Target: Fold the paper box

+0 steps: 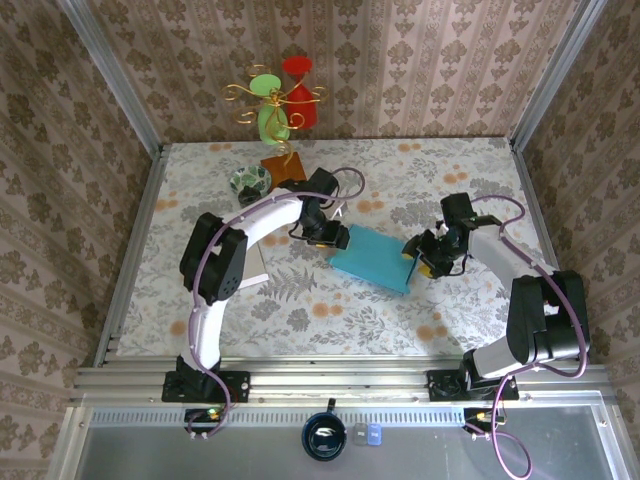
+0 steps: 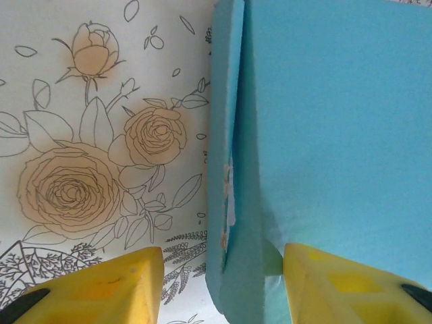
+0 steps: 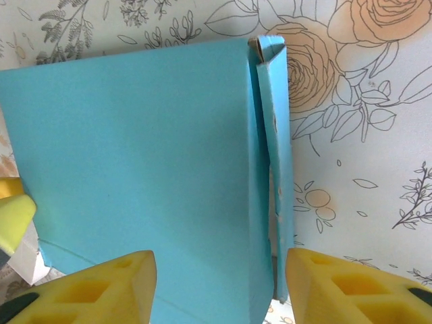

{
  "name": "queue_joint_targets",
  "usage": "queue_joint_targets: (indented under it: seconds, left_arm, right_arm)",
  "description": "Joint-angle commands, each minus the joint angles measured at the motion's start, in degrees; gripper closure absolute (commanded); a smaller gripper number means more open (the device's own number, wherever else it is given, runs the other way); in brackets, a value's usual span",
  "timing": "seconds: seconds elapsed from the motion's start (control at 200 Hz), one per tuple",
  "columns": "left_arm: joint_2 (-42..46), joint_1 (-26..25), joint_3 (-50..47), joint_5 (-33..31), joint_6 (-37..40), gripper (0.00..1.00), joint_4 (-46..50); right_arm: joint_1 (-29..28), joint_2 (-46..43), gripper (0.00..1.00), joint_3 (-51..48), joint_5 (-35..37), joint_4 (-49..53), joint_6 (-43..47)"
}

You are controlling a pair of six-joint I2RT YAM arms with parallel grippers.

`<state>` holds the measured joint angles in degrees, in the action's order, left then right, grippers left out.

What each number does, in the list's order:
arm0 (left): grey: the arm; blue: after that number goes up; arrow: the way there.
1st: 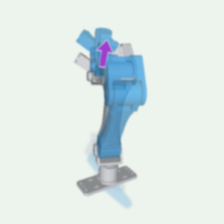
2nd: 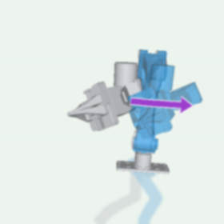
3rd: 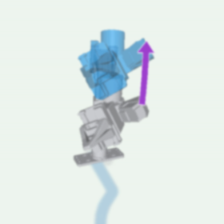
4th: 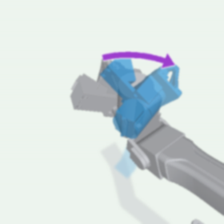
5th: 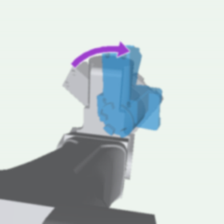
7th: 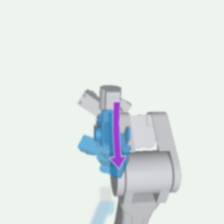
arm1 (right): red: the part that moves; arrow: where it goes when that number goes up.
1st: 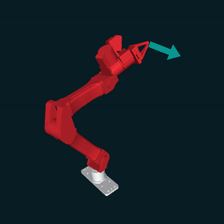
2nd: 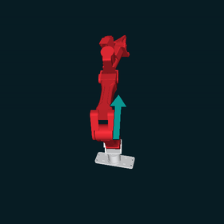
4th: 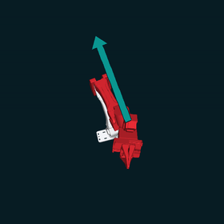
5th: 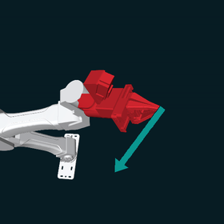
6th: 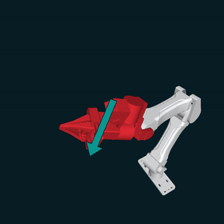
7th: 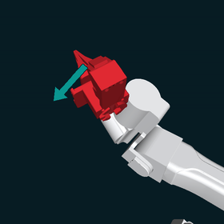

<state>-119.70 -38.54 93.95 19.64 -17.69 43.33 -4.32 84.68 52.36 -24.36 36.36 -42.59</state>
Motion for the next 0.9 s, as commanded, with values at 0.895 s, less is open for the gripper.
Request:
queue_joint_targets:
  seconds: [0.895]
  left_arm:
    - [1.25,-1.00,-4.04,5.66,-4.36,0.60,-1.97]
  right_arm:
    - [-0.25,2.84,0.40,-6.24,0.61,-3.05,2.78]
